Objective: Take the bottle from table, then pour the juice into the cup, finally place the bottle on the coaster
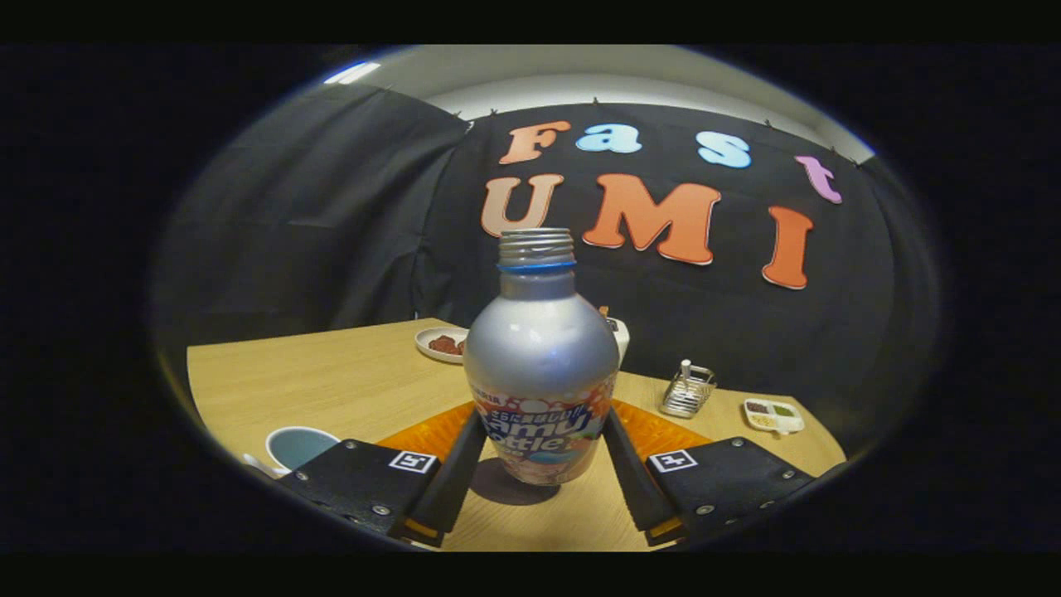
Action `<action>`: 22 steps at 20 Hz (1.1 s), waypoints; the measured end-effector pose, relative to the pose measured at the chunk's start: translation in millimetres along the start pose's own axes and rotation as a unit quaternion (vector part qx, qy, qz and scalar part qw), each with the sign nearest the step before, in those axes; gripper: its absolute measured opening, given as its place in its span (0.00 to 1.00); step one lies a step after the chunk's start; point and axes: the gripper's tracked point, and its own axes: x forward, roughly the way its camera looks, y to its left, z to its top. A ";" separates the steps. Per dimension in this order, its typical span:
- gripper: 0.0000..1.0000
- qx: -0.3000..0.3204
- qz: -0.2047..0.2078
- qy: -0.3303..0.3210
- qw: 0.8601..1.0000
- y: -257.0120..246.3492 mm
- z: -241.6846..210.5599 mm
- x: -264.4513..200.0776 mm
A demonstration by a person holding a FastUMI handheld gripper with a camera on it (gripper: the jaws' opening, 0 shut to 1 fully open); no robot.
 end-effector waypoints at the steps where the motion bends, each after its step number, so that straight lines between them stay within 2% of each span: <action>1: 0.79 0.014 0.004 0.007 1.000 0.5 -3.9 3.6; 4: 0.79 0.042 0.013 0.026 0.999 3.2 -11.4 15.4; 12: 0.78 0.061 0.033 0.081 0.994 16.4 -47.1 21.8; 22: 0.79 0.073 0.040 0.099 0.992 22.0 -60.5 21.2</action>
